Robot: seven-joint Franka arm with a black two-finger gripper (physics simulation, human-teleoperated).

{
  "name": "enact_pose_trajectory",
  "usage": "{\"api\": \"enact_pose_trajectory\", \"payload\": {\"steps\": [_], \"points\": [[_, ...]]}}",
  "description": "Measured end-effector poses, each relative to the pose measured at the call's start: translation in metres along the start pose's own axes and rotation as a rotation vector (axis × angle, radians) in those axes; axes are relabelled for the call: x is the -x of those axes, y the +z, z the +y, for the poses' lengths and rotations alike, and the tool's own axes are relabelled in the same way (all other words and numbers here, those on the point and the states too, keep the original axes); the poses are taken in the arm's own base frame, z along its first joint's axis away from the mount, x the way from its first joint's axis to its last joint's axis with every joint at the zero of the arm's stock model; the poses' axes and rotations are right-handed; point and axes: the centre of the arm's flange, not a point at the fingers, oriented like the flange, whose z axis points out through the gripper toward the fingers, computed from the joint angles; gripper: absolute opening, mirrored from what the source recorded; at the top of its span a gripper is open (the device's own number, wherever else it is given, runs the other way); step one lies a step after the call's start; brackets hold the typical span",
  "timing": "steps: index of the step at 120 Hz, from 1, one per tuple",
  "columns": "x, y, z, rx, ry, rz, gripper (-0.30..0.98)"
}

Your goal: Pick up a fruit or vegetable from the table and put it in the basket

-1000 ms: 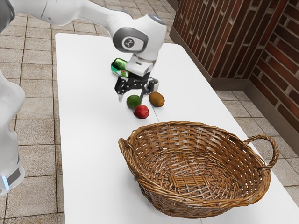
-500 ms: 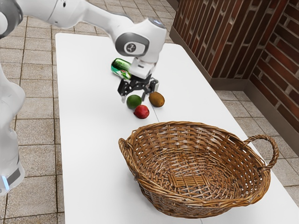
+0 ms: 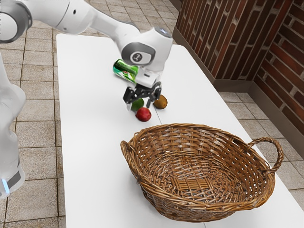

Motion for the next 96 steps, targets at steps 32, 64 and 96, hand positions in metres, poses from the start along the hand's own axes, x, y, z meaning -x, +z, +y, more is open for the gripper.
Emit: {"api": "enact_pose_trajectory", "payload": {"steps": [32,64,96], "points": [[-0.01,0.007,-0.003,0.002,0.008,-0.001,0.7],[-0.028,0.02,-0.006,0.015,0.026,-0.006,0.69],[-0.031,0.033,-0.01,0.03,0.024,-0.018,0.62]]}}
